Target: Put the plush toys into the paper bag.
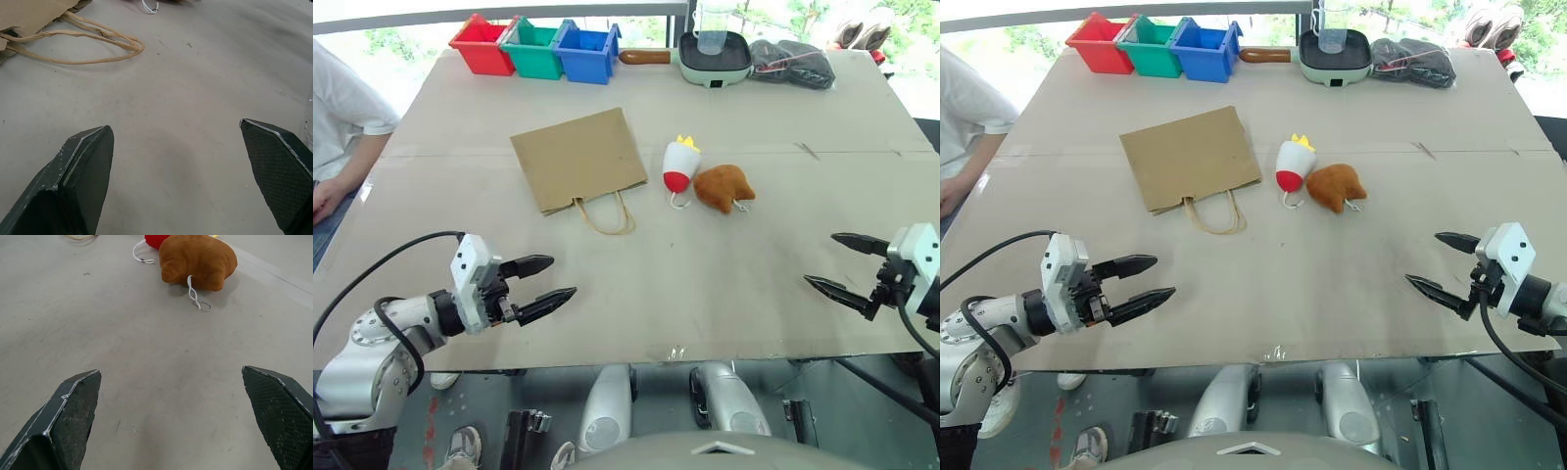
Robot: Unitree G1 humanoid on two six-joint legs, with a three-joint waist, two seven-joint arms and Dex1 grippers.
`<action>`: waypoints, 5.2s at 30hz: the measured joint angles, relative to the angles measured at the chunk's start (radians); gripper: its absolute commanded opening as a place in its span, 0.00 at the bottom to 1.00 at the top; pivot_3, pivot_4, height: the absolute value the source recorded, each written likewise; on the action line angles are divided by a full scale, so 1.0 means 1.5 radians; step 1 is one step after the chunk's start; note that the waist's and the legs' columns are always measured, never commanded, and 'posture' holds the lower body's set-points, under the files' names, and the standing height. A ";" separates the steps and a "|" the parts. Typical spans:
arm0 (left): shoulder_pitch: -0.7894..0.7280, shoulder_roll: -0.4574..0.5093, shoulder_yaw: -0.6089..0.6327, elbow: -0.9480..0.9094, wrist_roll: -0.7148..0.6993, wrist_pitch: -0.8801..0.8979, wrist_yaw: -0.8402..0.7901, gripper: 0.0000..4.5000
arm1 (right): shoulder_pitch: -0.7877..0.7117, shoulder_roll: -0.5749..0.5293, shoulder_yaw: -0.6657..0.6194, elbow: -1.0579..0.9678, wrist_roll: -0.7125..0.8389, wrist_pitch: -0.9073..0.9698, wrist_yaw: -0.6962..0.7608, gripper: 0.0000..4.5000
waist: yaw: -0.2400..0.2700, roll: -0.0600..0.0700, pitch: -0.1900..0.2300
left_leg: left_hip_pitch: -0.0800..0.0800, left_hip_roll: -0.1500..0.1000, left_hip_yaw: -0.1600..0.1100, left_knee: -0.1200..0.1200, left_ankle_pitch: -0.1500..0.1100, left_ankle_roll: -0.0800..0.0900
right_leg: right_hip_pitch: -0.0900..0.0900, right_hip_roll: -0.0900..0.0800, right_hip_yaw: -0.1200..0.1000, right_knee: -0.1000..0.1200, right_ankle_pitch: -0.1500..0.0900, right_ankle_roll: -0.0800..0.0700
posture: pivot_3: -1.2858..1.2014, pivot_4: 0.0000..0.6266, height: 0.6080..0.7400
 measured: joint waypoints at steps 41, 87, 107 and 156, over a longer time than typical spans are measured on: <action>-0.414 -0.097 -0.154 0.188 0.001 -0.069 -0.011 0.01 | -0.417 0.441 0.500 0.119 -0.186 0.128 -0.371 0.00 | -0.011 -0.002 -0.001 | -0.001 0.000 -0.002 0.001 -0.001 0.001 | -0.001 0.001 -0.001 0.003 0.001 -0.001 | 0.52 0.24 1.00; -0.337 -0.183 -0.137 -0.101 -0.134 0.059 0.230 0.01 | -0.617 0.632 0.520 0.640 -0.349 -0.237 -0.283 0.00 | -0.003 -0.002 -0.001 | 0.000 -0.001 -0.003 0.001 0.000 0.000 | -0.002 0.000 -0.002 0.007 0.001 -0.001 | 0.52 0.24 1.00; -0.526 -0.288 -0.265 0.138 -0.014 -0.086 0.020 0.01 | -0.457 0.418 0.499 0.259 -0.350 -0.015 -0.197 0.00 | -0.007 -0.002 -0.001 | -0.001 -0.001 -0.002 0.001 0.000 0.000 | -0.002 0.001 -0.001 0.005 0.001 -0.001 | 0.52 0.24 1.00; -0.388 -0.280 -0.012 0.006 -0.136 -0.018 0.359 0.00 | -0.493 0.395 0.394 0.061 -0.220 0.162 -0.130 0.89 | -0.002 -0.002 -0.002 | -0.001 -0.001 -0.004 0.000 0.000 0.000 | -0.001 0.000 -0.003 0.003 0.001 -0.001 | 0.52 0.24 1.00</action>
